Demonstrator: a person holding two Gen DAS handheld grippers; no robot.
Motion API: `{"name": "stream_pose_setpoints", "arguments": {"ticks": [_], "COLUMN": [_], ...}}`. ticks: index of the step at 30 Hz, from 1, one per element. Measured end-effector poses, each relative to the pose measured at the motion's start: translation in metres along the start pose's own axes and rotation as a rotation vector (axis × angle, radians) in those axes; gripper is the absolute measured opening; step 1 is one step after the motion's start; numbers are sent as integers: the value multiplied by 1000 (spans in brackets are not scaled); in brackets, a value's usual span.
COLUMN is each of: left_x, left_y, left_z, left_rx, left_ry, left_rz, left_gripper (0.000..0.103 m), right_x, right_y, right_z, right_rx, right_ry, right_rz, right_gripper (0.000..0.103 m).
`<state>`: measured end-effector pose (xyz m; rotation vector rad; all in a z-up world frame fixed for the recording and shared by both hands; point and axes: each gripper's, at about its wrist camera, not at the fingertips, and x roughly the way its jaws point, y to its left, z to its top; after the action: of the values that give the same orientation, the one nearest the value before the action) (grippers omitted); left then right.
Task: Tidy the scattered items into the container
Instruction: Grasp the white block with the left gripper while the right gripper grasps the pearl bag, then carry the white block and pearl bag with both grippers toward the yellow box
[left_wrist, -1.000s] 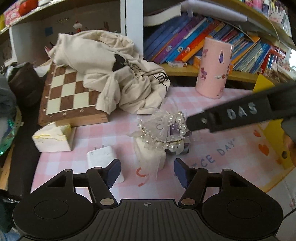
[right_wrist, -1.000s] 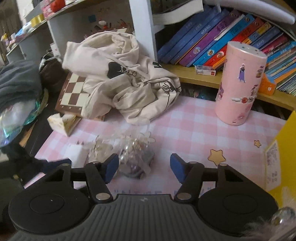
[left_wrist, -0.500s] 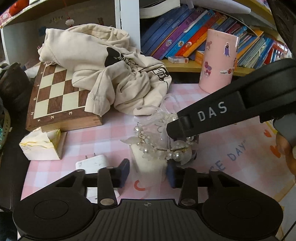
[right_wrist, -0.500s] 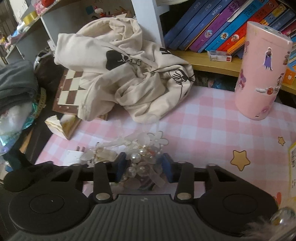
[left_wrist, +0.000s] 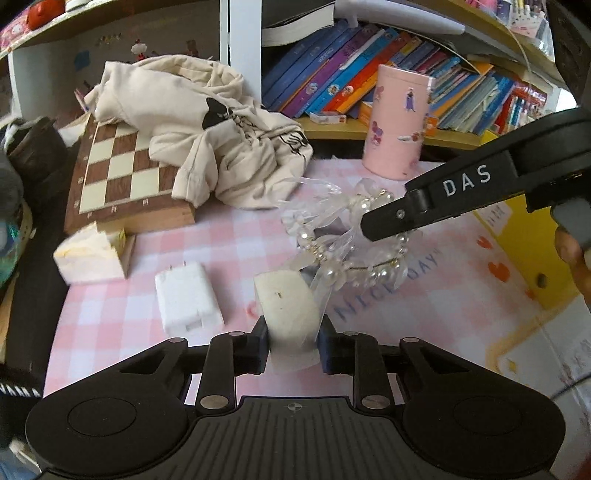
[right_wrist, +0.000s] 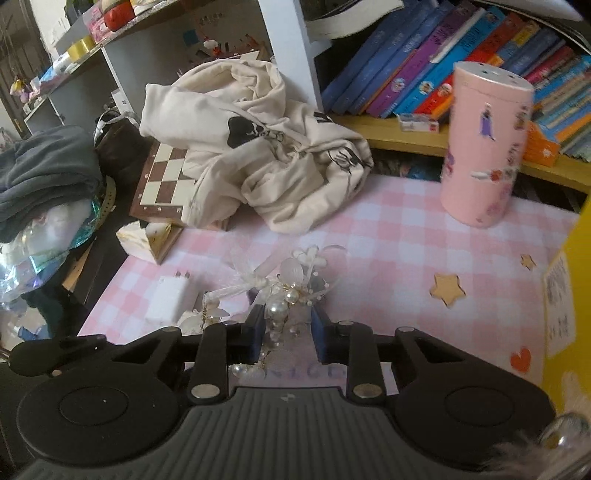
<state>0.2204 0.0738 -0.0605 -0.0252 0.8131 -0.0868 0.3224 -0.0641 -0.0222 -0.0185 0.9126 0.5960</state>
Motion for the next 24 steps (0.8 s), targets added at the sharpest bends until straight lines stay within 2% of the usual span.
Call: {"name": "stream_pose_setpoints", "arguments": {"ticks": [5,24], "left_x": [-28,-88], "left_y": [-6,-25], "left_z": [-13,-36], "left_rx": [-13,-9], "left_ry": [-5,-62], "left_rz": [-30,-34], "left_gripper": [24,24], "right_x": [-26,-97], "right_y": [1,-6], "right_z": [-19,-92], "right_rx": [3,58], "right_ry": [-1,24], "right_rz": [-8,-40], "right_gripper": [25,25]}}
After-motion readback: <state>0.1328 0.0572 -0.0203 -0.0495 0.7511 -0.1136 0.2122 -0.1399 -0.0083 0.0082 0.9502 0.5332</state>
